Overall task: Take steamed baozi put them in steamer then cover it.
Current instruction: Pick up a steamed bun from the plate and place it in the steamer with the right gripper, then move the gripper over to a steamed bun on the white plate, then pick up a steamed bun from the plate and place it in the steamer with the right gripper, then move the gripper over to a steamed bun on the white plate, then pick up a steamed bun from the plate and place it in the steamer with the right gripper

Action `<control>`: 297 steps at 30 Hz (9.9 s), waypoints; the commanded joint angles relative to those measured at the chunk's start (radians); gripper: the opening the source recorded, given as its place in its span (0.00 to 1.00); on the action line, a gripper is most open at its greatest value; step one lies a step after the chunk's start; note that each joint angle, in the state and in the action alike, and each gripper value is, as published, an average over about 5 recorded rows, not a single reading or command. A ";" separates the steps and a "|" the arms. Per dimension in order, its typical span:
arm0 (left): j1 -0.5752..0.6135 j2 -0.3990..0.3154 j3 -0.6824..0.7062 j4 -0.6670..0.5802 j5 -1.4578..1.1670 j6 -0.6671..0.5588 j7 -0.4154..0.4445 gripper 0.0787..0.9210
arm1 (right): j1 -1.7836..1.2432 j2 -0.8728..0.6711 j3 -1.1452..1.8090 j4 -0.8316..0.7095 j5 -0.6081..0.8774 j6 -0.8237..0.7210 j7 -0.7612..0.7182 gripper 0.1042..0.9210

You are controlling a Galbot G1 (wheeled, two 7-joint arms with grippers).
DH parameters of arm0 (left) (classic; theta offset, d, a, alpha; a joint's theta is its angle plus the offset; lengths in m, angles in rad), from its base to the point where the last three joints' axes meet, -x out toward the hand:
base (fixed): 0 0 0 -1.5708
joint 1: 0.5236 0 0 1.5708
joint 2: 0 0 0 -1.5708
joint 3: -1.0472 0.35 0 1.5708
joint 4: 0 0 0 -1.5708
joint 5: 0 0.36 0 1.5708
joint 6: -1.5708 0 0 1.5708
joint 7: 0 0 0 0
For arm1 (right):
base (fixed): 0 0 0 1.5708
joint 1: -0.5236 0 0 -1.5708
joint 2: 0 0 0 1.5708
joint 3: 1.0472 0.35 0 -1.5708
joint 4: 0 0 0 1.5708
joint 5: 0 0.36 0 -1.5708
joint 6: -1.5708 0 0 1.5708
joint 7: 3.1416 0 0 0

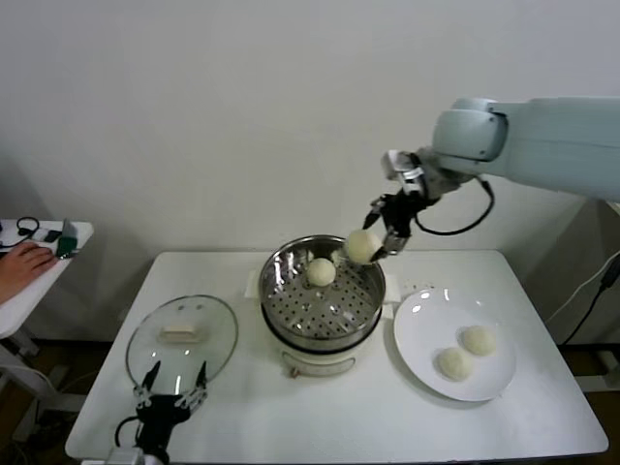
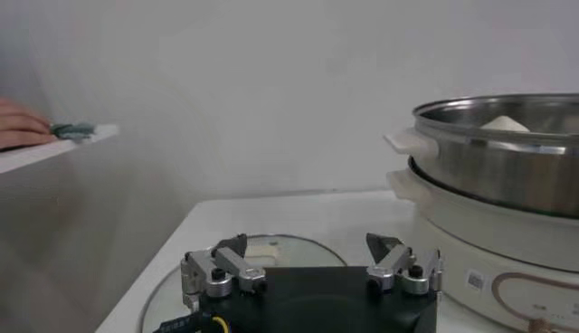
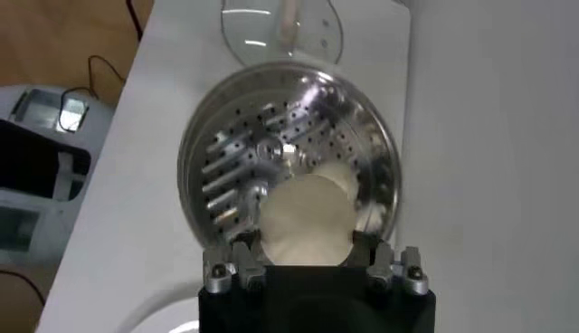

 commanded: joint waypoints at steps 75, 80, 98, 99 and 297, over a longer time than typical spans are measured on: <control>0.031 -0.023 0.025 -0.006 0.047 -0.007 -0.001 0.88 | -0.500 -0.600 0.009 0.119 -0.603 -0.008 0.099 0.88; 0.035 -0.024 0.023 -0.002 0.047 -0.010 -0.002 0.88 | -0.566 -0.568 0.070 0.057 -0.627 -0.009 0.102 0.88; 0.023 -0.025 0.015 0.005 0.044 -0.005 -0.002 0.88 | -0.690 -0.493 0.191 -0.053 -0.637 -0.015 0.108 0.88; 0.023 -0.025 0.014 0.005 0.043 -0.004 -0.002 0.88 | -0.691 -0.491 0.191 -0.053 -0.635 -0.016 0.107 0.88; 0.036 -0.051 0.019 -0.029 0.067 -0.012 -0.012 0.88 | -0.108 -0.418 -0.043 -0.042 -0.426 0.149 -0.062 0.76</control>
